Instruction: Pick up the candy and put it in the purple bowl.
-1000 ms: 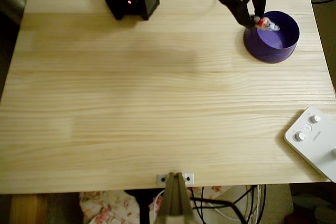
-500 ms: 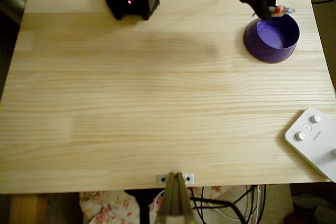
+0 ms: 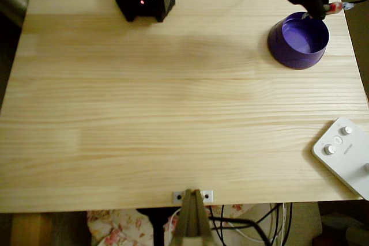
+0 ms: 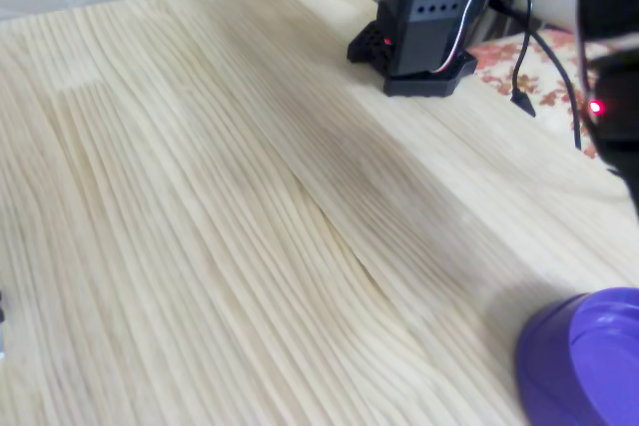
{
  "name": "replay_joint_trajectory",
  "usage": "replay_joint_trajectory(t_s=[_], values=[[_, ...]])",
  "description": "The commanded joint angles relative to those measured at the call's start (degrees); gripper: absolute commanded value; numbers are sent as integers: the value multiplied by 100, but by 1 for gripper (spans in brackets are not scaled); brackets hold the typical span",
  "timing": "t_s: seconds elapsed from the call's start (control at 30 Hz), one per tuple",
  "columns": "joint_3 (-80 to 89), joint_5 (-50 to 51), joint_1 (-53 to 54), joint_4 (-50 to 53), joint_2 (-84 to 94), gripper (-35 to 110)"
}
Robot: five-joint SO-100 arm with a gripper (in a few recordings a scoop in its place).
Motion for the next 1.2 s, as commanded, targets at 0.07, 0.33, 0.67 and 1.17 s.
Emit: replay_joint_trajectory(t_s=[0.07, 0.33, 0.67, 1.17], values=[[-606, 220, -220, -202, -97, 2], [-580, 378, -246, -193, -272, 4], [-510, 510, -132, 176, -35, 12], [-378, 457, 62, 501, 431, -1]])
